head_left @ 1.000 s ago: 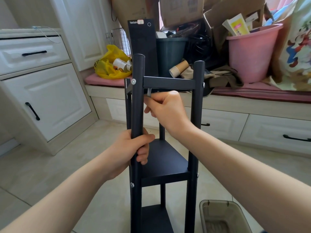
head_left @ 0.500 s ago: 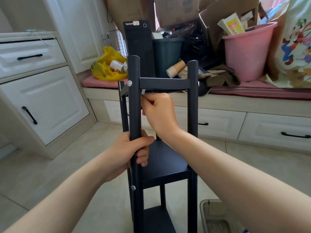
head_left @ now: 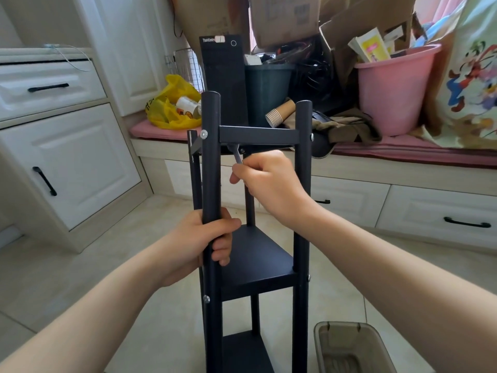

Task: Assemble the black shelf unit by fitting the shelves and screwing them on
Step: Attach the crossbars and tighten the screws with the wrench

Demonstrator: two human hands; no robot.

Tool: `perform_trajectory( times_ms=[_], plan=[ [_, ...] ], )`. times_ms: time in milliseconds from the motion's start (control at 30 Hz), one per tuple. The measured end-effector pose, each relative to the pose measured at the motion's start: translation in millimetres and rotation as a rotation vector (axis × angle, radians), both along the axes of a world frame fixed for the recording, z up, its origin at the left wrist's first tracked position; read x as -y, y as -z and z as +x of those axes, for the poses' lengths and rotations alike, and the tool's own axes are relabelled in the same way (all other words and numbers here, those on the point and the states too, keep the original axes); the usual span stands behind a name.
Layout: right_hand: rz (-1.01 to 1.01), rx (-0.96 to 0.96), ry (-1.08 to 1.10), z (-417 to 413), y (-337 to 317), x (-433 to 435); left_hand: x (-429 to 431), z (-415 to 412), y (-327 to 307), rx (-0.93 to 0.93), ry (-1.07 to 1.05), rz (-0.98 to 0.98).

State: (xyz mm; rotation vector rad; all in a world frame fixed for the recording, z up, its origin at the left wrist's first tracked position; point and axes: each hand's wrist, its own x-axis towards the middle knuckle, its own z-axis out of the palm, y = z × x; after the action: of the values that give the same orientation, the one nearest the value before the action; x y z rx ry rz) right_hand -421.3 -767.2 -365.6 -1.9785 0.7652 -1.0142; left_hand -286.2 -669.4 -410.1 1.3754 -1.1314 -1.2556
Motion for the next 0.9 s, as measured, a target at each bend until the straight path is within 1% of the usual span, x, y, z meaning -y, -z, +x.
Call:
perform_trajectory(
  times_ms=[167, 367, 600, 733, 900],
  plan=[
    [0.010, 0.020, 0.006, -4.6, -4.3, -2.5, -0.8, -1.8, 0.5, 0.006, 0.034, 0.007],
    [0.067, 0.128, -0.003, -2.9, -6.2, -3.9, 0.1, -4.7, 0.2, 0.026, 0.029, 0.001],
    [0.033, 0.149, -0.002, 3.5, 0.6, -0.5, -0.1, -5.2, -0.6, 0.029, 0.037, 0.025],
    [0.050, 0.208, 0.010, 11.9, 8.2, 0.5, -0.2, -5.4, -0.9, 0.023, 0.034, 0.029],
    [0.009, 0.275, 0.039, 22.2, 15.0, -0.1, -0.9, -5.1, -0.8, 0.026, 0.031, 0.030]
  ],
)
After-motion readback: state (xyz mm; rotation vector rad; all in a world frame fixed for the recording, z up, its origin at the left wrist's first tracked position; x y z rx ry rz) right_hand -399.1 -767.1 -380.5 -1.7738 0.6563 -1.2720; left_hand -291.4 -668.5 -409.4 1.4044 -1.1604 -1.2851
